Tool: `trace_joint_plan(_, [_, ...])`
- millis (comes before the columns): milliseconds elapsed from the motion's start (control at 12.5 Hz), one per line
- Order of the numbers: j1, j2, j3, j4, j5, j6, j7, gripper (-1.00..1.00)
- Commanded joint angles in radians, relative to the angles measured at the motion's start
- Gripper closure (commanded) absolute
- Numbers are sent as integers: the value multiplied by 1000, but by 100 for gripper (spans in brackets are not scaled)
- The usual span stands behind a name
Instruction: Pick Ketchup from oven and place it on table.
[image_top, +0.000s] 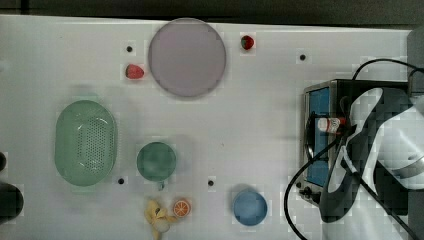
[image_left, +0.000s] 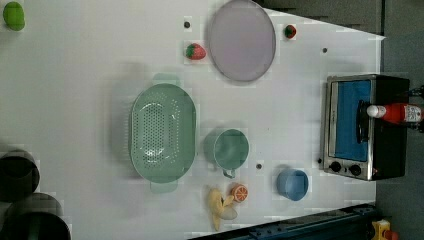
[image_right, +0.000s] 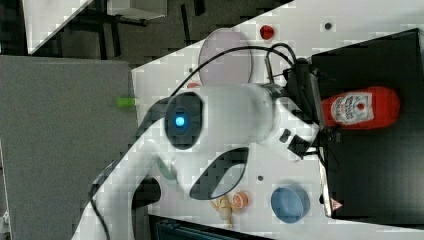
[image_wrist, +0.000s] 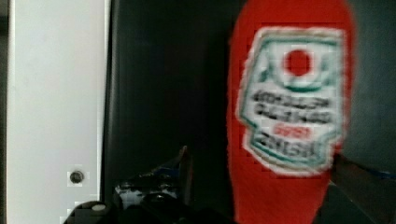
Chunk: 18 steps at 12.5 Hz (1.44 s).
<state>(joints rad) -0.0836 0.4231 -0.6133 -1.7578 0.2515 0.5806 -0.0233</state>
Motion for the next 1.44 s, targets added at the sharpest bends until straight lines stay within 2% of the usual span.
trace_joint_plan(80, [-19,7,-36,-8,1,60,39,-100])
trace_joint_plan(240, [-22,22,-33,-12,16,61,39,-93])
trace_joint_plan(400, [-24,27,-35,-13,19,86,39,-44])
trace_joint_plan(480, [-23,25,-36,-13,19,86,39,-27])
trace_joint_plan(800, [-25,17,-39,5,19,63,39,-27])
trace_joint_plan(1040, [-7,-36,-33,135,3,-131,25,-27])
trace_joint_plan(1280, [53,-98,-23,275,-37,-348,24,-26])
trace_joint_plan(1440, [108,-143,9,321,-47,-396,24,-27])
